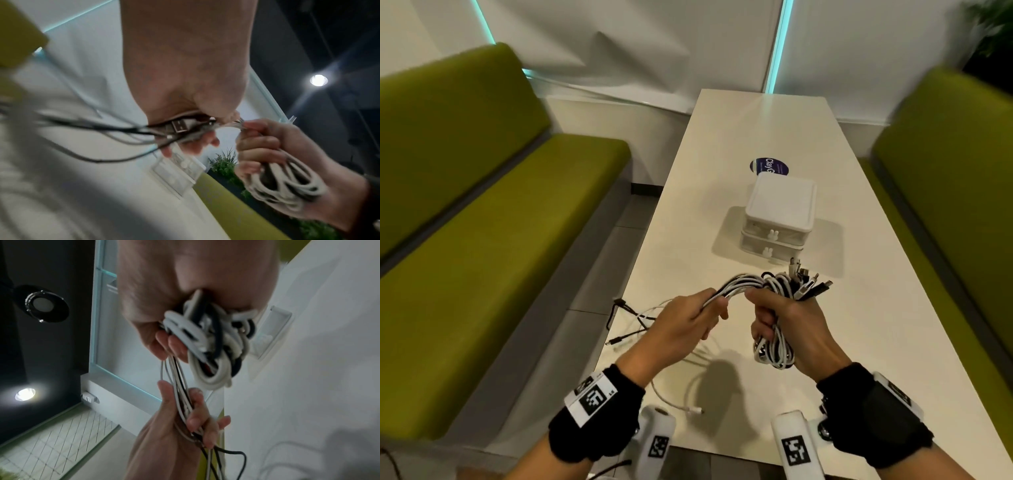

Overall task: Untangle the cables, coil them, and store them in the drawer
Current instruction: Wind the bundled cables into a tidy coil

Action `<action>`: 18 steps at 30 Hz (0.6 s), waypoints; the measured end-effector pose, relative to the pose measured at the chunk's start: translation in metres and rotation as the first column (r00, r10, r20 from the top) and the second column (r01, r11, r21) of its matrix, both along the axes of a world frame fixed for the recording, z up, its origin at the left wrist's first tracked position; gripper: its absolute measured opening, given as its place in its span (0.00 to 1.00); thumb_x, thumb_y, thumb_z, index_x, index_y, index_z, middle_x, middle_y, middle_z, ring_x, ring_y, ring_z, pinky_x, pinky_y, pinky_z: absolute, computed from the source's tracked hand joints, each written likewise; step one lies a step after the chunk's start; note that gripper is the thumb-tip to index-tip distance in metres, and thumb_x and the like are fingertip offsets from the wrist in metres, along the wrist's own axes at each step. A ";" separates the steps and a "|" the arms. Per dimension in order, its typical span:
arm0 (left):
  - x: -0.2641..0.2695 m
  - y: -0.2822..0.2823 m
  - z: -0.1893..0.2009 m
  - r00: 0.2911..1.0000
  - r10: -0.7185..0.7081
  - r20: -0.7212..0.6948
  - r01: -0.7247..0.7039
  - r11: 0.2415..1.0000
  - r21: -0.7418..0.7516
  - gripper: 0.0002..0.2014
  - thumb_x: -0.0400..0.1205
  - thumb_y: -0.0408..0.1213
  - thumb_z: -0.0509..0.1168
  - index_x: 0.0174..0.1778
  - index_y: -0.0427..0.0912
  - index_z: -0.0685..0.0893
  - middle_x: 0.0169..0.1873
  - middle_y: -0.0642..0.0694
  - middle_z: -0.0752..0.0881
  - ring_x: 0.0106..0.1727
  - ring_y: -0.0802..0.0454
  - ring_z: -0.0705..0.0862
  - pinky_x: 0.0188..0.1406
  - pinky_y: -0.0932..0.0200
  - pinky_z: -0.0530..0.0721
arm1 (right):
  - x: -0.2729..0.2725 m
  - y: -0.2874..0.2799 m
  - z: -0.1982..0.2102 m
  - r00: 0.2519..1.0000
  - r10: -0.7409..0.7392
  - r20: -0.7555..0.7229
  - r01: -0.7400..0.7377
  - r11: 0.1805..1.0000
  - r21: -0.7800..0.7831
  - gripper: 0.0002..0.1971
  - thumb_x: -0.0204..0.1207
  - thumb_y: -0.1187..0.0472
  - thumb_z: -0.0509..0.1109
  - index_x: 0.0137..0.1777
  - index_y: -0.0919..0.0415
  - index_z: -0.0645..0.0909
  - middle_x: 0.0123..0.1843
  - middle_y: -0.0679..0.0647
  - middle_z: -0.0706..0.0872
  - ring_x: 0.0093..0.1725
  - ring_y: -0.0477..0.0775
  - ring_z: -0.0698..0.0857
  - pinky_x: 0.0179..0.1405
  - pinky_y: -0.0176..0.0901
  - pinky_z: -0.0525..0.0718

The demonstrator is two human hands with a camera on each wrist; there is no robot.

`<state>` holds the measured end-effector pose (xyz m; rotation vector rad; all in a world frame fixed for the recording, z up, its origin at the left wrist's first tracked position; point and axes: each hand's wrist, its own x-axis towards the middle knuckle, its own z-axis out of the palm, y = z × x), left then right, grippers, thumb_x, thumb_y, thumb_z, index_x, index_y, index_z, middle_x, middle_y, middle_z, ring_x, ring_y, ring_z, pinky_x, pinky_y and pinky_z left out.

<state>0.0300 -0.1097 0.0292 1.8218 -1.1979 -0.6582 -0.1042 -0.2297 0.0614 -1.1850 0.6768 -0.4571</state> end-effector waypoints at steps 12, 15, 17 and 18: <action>-0.041 -0.017 0.002 0.982 0.149 -0.115 -0.166 0.975 -0.150 0.25 0.82 0.68 0.46 0.29 0.57 0.72 0.20 0.55 0.72 0.24 0.55 0.68 0.27 0.55 0.67 | 0.003 0.001 -0.002 0.996 0.010 0.088 -0.010 1.000 -0.004 0.14 0.67 0.62 0.76 0.53 0.63 0.86 0.45 0.66 0.86 0.41 0.65 0.87 0.36 0.61 0.87; -0.041 -0.015 0.005 0.993 0.119 -0.022 -0.120 0.987 -0.106 0.26 0.83 0.69 0.42 0.28 0.58 0.72 0.20 0.50 0.71 0.23 0.54 0.68 0.27 0.47 0.68 | 0.000 -0.003 -0.004 0.993 0.088 0.075 -0.091 0.995 0.031 0.24 0.64 0.56 0.78 0.57 0.71 0.83 0.51 0.72 0.85 0.48 0.67 0.87 0.48 0.65 0.85; -0.042 -0.014 0.008 0.996 0.077 0.041 -0.073 0.994 -0.081 0.27 0.84 0.66 0.41 0.29 0.53 0.71 0.19 0.52 0.71 0.22 0.56 0.67 0.25 0.53 0.65 | -0.003 -0.004 -0.004 0.982 0.158 0.106 -0.167 0.982 0.089 0.23 0.68 0.58 0.75 0.63 0.65 0.85 0.61 0.71 0.86 0.57 0.64 0.87 0.55 0.62 0.84; -0.042 -0.015 0.009 0.997 0.050 0.066 -0.046 0.997 -0.062 0.29 0.83 0.65 0.40 0.28 0.50 0.71 0.18 0.53 0.71 0.21 0.56 0.67 0.24 0.56 0.64 | -0.005 -0.004 -0.004 0.973 0.186 0.135 -0.203 0.970 0.133 0.23 0.70 0.59 0.72 0.66 0.62 0.84 0.65 0.67 0.85 0.61 0.60 0.86 0.55 0.57 0.86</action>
